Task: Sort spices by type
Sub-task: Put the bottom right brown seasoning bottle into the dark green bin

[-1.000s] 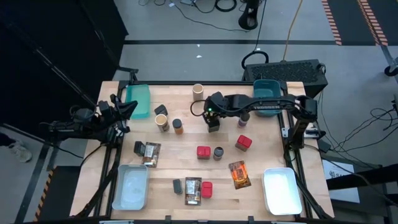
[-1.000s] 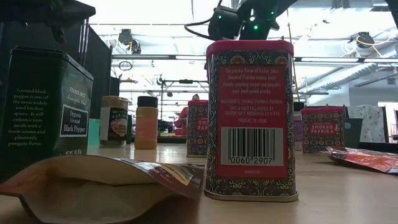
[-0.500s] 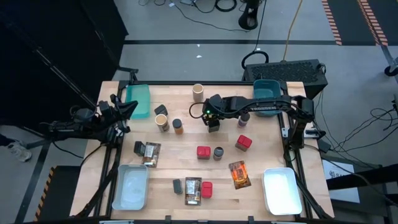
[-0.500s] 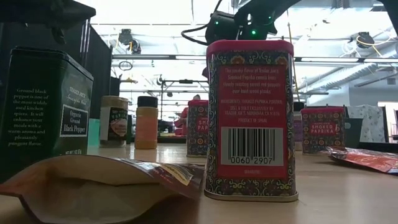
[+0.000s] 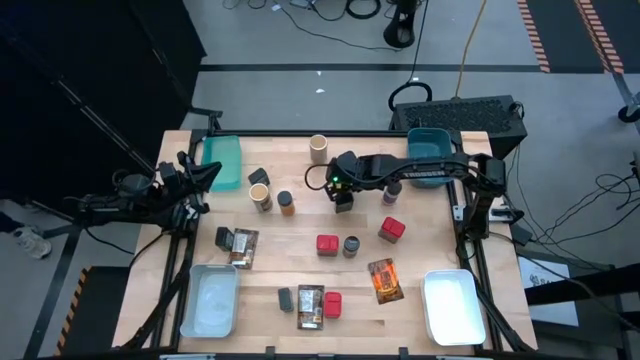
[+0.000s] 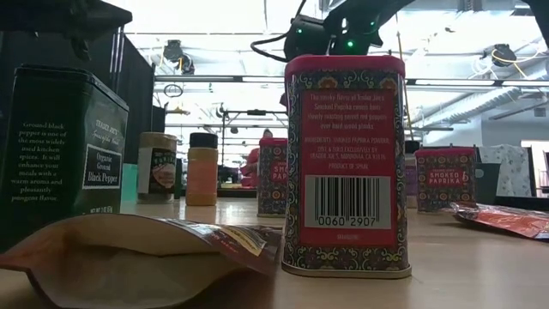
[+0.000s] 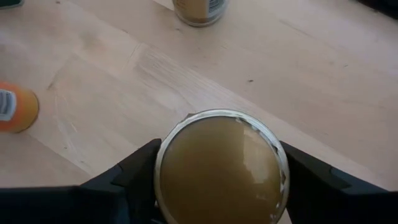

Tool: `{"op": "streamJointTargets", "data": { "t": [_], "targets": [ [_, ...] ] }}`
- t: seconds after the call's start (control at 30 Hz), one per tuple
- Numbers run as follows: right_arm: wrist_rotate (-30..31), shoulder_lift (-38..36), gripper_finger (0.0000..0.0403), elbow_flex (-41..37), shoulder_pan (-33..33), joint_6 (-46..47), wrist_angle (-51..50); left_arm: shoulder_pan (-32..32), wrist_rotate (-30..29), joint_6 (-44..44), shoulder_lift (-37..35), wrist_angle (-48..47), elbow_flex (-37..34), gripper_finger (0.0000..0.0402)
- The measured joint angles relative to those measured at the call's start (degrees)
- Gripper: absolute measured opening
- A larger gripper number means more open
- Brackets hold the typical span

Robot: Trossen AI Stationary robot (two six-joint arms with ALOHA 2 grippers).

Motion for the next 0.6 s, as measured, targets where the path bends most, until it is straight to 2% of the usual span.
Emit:
{"op": "streamJointTargets", "data": {
  "t": [0.2, 0.43, 0.6],
  "targets": [
    [0.22, -6.29, 0.0249, 0.02, -0.81, -6.22, 0.33, 0.02, 0.0, 0.0, 0.0, -0.04, 0.0, 0.0029],
    [-5.14, -12.89, 0.0249, 0.1, -5.03, -15.94, 2.42, 0.0, 0.0, -0.02, 0.0, -0.09, 0.0, 0.0029],
    [-8.71, -14.45, 0.0249, 0.11, -6.92, -25.62, 9.37, 0.01, 1.52, -0.02, 0.0, 0.1, 0.0, 0.0029]
  ]
}}
